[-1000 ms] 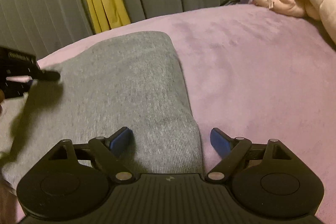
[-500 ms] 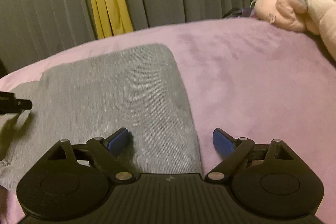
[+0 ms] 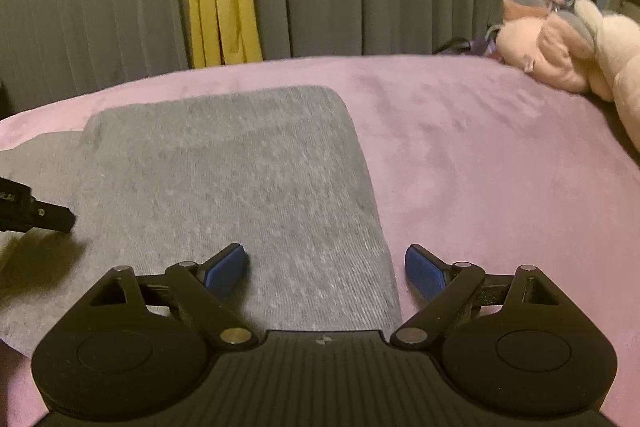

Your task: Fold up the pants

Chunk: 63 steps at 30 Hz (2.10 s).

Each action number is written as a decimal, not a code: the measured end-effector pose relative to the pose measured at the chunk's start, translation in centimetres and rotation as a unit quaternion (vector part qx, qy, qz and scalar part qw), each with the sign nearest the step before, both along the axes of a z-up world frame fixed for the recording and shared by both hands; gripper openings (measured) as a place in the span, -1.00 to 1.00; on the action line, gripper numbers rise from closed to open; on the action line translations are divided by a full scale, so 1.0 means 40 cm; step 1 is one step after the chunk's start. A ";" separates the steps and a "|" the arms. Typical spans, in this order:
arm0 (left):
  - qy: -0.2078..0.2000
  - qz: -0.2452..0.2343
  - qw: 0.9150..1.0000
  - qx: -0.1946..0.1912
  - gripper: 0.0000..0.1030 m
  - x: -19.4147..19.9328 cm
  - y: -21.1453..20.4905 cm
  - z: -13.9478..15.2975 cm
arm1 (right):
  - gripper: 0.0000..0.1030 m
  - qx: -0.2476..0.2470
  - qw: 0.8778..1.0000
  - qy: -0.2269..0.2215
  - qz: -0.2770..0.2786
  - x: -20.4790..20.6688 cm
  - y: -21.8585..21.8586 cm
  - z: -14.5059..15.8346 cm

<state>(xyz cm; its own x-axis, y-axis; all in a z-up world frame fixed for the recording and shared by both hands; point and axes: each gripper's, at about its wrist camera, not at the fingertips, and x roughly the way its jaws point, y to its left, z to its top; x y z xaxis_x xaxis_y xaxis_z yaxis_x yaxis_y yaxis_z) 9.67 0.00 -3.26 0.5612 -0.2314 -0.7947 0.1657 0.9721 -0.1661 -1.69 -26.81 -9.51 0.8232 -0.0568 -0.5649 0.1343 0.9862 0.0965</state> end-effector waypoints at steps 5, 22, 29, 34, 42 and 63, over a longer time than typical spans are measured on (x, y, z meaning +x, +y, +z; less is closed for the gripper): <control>0.002 -0.014 1.000 0.005 -0.49 0.011 -0.009 -0.013 | 0.71 -0.013 1.000 -0.010 0.005 -0.010 0.021 0.003; -0.029 -0.011 0.999 0.012 -0.77 -0.006 0.002 0.019 | -0.30 -0.028 0.994 -0.092 0.055 -0.076 0.072 0.040; -0.048 0.011 0.997 0.064 -0.92 -0.018 0.022 -0.007 | 0.11 -0.033 0.998 -0.025 0.057 -0.021 0.066 0.008; -0.055 0.073 0.995 0.025 -0.23 -0.064 0.141 0.027 | 0.25 -0.014 0.998 -0.024 0.061 -0.018 0.053 0.008; -0.121 0.355 0.927 -0.005 0.13 -0.226 0.552 0.091 | 0.64 -0.011 0.996 -0.024 0.080 -0.019 0.073 -0.003; -0.055 0.445 0.858 -0.248 -0.35 -0.137 0.919 -0.058 | 0.92 -0.012 0.995 -0.036 0.089 -0.014 0.086 -0.024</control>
<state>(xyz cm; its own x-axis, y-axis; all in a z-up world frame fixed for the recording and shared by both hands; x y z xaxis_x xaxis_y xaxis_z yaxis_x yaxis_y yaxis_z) 4.20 36.78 -5.58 0.7565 0.0331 -0.6532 -0.5654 0.5350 -0.6278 -2.26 -23.37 -10.45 0.8594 0.0812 -0.5049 -0.0495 0.9959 0.0760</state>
